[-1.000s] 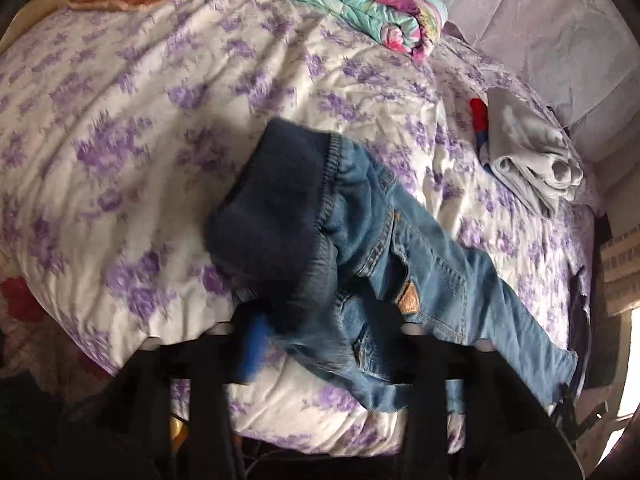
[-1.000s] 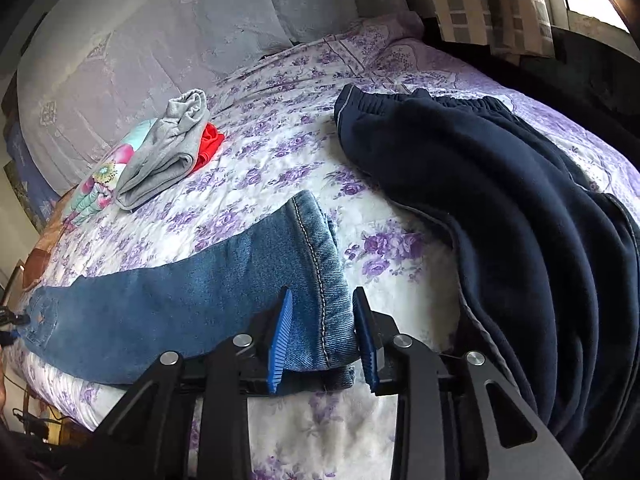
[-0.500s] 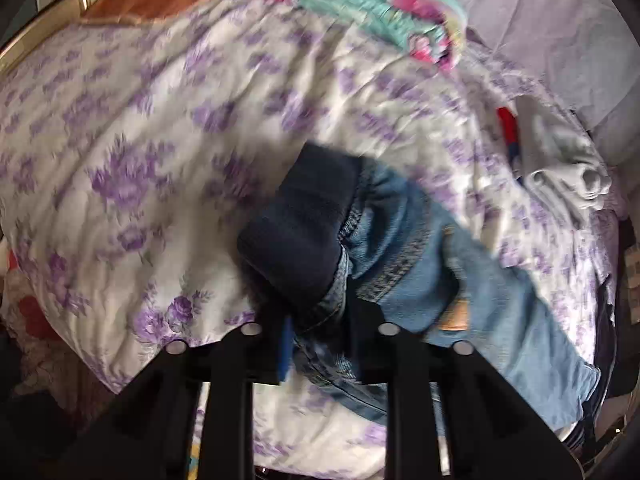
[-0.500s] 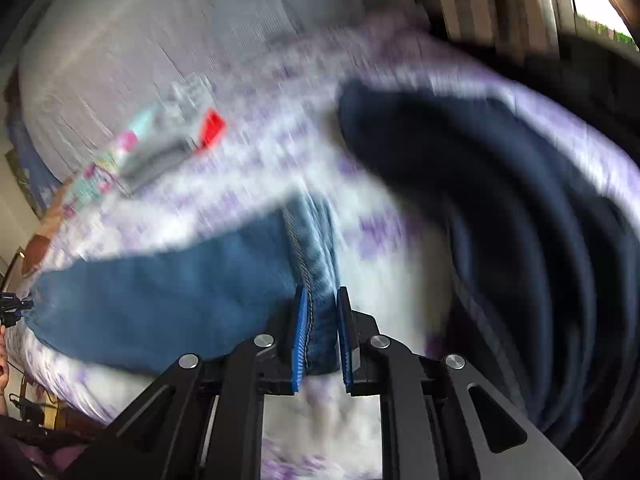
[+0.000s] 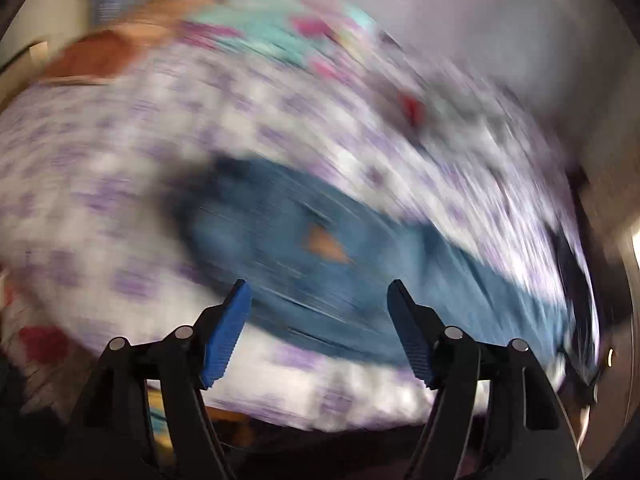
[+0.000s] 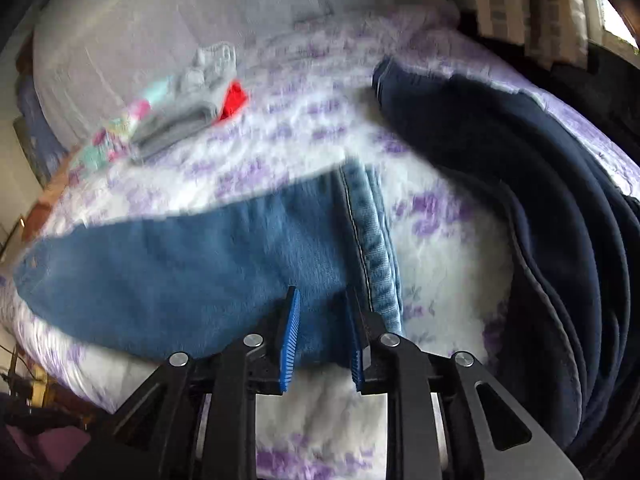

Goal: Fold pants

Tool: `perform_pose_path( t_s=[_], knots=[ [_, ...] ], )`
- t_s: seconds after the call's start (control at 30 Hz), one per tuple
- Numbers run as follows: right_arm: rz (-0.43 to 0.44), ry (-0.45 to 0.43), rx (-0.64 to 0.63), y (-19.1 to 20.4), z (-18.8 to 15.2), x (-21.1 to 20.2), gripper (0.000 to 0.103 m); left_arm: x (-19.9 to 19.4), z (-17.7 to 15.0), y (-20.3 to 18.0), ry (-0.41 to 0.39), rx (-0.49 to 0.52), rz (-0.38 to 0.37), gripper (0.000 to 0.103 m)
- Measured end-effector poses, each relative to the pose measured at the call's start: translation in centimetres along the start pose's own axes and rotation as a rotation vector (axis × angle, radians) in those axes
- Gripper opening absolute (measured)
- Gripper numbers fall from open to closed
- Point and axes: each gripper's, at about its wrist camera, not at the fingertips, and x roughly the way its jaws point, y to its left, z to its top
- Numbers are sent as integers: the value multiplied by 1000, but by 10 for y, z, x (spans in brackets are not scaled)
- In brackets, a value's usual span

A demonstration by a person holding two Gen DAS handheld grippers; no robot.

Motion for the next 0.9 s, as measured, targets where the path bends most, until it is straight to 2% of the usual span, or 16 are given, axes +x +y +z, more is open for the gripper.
perform_pose_path(
  t_s=[0.03, 0.1, 0.13, 0.2, 0.3, 0.37, 0.43, 0.5, 0.57, 0.6, 0.63, 0.67, 0.7, 0.77, 0.83, 0.9],
  knots=[
    [22, -27, 21, 0, 2, -9, 31, 24, -8, -21, 45, 54, 7, 69],
    [86, -129, 101, -8, 0, -33, 77, 71, -17, -41, 87, 127, 93, 68],
    [74, -166, 149, -14, -3, -45, 85, 86, -19, -41, 92, 138, 124, 69],
    [87, -164, 231, -28, -14, -55, 89, 93, -24, -42, 49, 147, 146, 69],
    [223, -113, 378, -46, -34, -46, 89, 76, -22, -48, 18, 145, 166, 67],
    [275, -95, 436, -50, -41, -31, 90, 56, -21, -63, -34, 177, 123, 68],
    [293, -148, 456, -48, -44, -28, 91, 47, -22, -79, -54, 225, 71, 76],
    [289, -186, 469, -43, -39, -22, 91, 49, -24, -93, -75, 259, 65, 82],
    [276, -197, 480, -38, -34, -15, 91, 62, -24, -94, -36, 238, 27, 82],
    [267, -196, 472, -35, -31, -10, 86, 70, -24, -91, -13, 216, 8, 82],
    [265, -198, 460, -33, -30, -6, 75, 77, -24, -87, 5, 193, 3, 82],
    [281, -195, 445, -33, -28, -2, 33, 87, -24, -81, 22, 163, 6, 82],
    [354, -172, 438, -36, -25, 7, 29, 94, -25, -76, 31, 144, -2, 82],
    [349, -193, 438, -34, -23, 2, 29, 94, -31, -75, 12, 147, -6, 82],
    [302, -234, 335, -6, -10, -18, 29, 91, -34, -79, -7, 168, 5, 82],
    [295, -276, 138, 51, 13, -44, 29, 84, -34, -74, -22, 150, -16, 82]
  ],
)
